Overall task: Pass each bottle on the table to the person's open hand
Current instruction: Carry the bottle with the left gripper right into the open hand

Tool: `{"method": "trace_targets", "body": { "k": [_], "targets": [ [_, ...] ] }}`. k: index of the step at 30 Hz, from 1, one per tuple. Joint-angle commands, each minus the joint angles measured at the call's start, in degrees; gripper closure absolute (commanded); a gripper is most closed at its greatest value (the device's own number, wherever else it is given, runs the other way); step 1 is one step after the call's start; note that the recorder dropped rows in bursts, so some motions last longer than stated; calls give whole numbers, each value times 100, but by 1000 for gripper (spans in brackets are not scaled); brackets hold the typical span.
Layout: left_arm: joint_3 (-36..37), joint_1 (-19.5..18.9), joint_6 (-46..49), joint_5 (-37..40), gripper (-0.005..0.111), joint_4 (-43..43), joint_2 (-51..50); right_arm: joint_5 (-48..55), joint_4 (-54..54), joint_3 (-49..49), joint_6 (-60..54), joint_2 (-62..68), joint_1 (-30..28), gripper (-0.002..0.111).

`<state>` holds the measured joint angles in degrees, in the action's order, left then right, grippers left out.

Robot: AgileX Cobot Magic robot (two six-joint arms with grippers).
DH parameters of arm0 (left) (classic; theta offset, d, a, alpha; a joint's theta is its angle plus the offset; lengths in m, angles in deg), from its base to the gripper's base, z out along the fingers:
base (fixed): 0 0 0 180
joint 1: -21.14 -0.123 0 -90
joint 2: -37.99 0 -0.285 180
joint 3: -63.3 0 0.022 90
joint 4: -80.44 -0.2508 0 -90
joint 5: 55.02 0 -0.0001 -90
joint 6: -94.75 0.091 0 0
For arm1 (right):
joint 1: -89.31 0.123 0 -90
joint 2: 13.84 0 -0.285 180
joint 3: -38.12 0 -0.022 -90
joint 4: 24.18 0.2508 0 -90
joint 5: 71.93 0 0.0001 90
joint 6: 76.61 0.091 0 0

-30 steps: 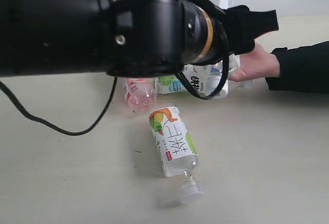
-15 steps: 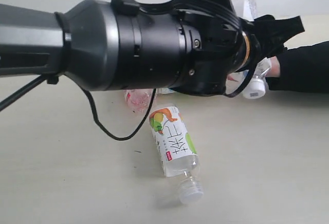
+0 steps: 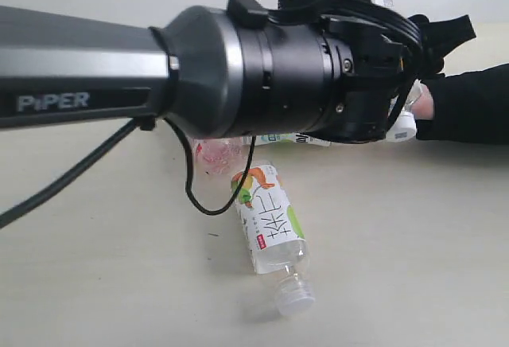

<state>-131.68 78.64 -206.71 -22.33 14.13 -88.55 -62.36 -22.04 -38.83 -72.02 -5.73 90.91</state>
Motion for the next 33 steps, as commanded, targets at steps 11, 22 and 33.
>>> {"method": "trace_targets", "body": {
  "k": [11,22,33],
  "targets": [
    [-643,33,-24,262,107,162,-779,-61,2,-26,-5,-32,-24,107],
    [-643,-22,131,262,91,-37,-789,-61,2,-26,-5,-32,-24,107],
    [-643,-37,129,313,65,149,-979,-61,2,-26,-5,-32,-24,107]
  ]
}}
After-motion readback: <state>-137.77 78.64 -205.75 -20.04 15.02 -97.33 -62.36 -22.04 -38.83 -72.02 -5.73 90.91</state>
